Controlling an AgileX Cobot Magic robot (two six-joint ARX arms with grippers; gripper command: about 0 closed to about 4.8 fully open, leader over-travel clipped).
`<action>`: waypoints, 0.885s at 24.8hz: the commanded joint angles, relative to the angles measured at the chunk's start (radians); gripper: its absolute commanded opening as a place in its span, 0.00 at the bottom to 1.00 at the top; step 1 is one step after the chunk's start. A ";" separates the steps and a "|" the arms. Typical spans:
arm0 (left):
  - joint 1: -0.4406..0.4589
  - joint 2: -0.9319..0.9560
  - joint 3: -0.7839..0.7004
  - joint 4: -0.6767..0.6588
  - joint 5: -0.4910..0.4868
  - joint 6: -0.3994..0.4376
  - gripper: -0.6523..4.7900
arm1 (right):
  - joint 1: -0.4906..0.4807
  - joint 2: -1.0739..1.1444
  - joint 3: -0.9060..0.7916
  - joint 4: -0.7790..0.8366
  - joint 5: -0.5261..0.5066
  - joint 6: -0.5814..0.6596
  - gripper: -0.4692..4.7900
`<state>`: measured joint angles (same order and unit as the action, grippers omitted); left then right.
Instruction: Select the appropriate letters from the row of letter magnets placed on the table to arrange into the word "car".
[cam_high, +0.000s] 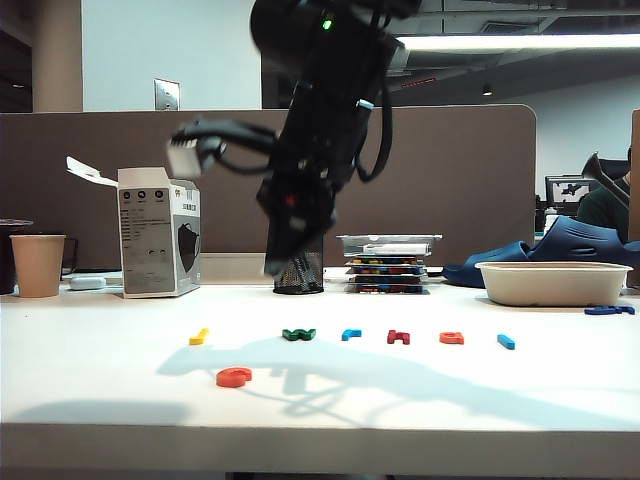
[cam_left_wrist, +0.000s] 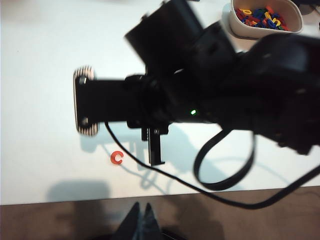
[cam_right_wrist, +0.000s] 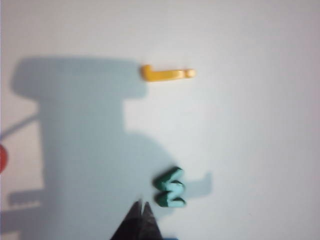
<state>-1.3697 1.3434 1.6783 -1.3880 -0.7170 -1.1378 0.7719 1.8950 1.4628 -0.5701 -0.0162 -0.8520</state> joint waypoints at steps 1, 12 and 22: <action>0.000 -0.003 0.002 0.002 -0.003 0.001 0.11 | -0.017 -0.035 0.002 0.029 0.031 0.089 0.08; 0.000 -0.003 0.002 0.002 -0.003 0.001 0.11 | -0.045 -0.114 0.002 0.039 0.111 0.545 0.08; 0.000 -0.003 0.002 0.002 -0.003 0.001 0.11 | -0.027 -0.124 0.001 -0.113 0.086 1.284 0.10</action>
<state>-1.3697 1.3430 1.6783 -1.3880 -0.7170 -1.1378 0.7334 1.7721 1.4620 -0.6651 0.0753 0.3290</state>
